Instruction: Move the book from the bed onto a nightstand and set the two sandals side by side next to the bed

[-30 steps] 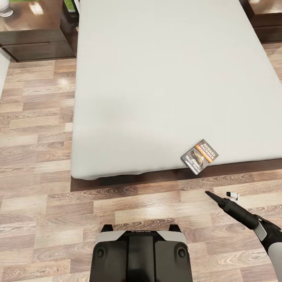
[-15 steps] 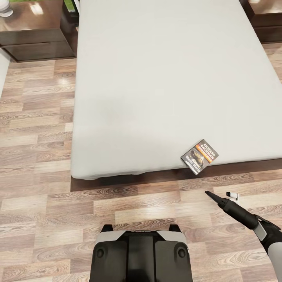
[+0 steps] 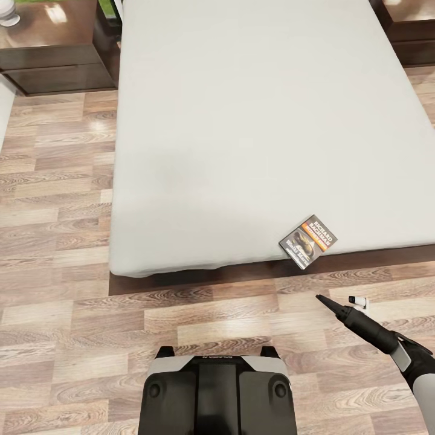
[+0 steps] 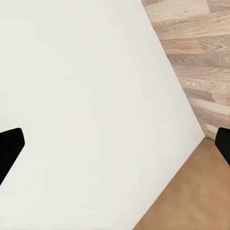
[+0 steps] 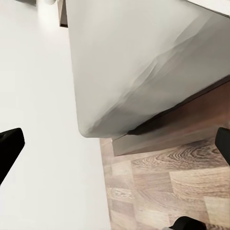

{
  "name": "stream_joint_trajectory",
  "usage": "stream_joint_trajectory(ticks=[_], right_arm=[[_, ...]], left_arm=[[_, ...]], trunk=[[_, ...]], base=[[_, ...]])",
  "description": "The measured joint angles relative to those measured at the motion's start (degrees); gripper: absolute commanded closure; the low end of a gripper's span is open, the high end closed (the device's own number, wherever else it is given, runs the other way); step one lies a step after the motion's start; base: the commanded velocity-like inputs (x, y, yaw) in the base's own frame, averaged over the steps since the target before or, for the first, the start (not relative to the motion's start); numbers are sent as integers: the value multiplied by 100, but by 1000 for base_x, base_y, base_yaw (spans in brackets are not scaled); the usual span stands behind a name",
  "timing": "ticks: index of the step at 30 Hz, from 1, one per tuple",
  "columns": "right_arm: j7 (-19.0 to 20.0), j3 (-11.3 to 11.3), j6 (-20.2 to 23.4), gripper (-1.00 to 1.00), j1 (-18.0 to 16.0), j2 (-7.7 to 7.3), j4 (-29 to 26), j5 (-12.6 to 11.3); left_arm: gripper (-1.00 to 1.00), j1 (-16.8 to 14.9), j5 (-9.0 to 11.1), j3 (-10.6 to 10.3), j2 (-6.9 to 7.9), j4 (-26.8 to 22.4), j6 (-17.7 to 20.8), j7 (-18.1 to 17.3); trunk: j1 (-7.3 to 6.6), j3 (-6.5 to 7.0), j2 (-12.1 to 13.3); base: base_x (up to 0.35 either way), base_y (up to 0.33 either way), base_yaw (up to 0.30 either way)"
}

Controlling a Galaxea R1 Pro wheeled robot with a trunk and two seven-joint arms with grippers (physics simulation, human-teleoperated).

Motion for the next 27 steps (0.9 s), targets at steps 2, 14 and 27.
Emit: stream_joint_trajectory(ticks=[2, 14, 27], right_arm=[[0, 1, -1, -100, 0, 0, 0, 0], [0, -37, -122, -100, 4, -1, -13, 2], [0, -45, -206, -100, 7, -4, -11, 0]], left_arm=[[-100, 0, 29, -2, 0, -1, 1, 75], [-100, 0, 125, -5, 2, -3, 7, 325], [-100, 0, 135, -10, 2, 4, 7, 368]], trunk=[[0, 0, 0], [0, 0, 0], [0, 0, 0]], base=[[0, 0, 0], [0, 0, 0], [0, 0, 0]])
